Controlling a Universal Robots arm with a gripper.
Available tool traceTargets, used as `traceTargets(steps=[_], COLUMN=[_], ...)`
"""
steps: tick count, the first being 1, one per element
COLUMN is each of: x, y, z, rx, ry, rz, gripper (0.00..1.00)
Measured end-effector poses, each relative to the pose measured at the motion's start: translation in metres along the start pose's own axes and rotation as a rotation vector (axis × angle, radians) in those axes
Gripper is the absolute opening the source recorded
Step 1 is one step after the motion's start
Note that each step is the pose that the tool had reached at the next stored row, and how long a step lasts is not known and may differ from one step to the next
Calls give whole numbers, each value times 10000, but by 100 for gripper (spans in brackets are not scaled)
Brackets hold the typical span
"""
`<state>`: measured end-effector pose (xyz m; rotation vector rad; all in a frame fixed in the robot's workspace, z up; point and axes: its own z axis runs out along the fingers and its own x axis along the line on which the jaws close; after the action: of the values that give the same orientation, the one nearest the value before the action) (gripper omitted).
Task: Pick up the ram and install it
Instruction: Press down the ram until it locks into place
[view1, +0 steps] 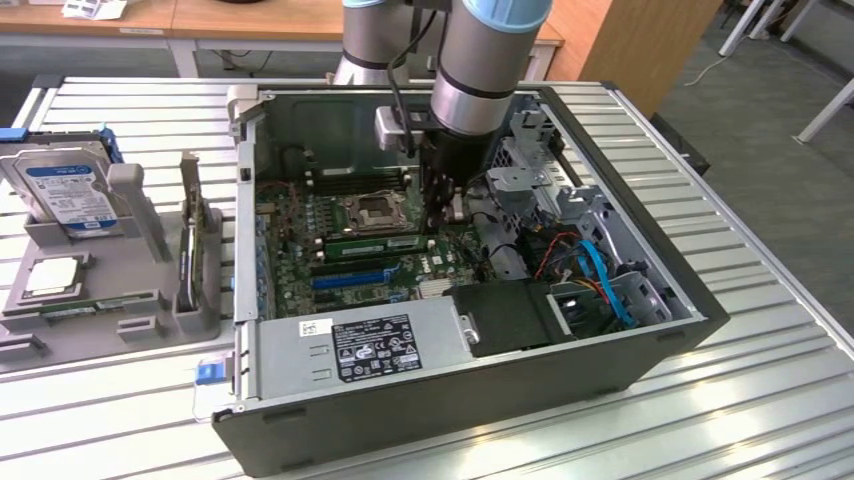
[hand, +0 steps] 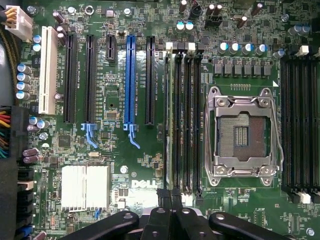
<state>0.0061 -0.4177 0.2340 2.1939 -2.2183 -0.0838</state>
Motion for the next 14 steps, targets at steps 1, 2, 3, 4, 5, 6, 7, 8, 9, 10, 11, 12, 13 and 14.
traceTargets(steps=[1, 2, 3, 4, 5, 6, 7, 8, 9, 10, 11, 12, 13, 14], x=[0, 0, 0, 0, 0, 0, 0, 0, 0, 0, 0, 0, 0, 0], y=[0, 0, 0, 0, 0, 0, 0, 0, 0, 0, 0, -1, -1, -1], z=[3, 4, 4, 5, 5, 5, 5, 5, 6, 7, 9, 9, 11, 13], rx=[-1, 0, -1, -1, -1, 0, -1, -1, -1, 0, 0, -1, 0, 0], ry=[-3, -8, -8, -11, -11, -10, -11, -11, -11, -11, -11, -11, -12, -13], rz=[0, 0, 1, 0, 0, 0, 0, 0, -1, 0, -1, -1, 0, -1], gripper=[10, 10, 10, 10, 10, 10, 10, 10, 10, 10, 10, 10, 10, 10])
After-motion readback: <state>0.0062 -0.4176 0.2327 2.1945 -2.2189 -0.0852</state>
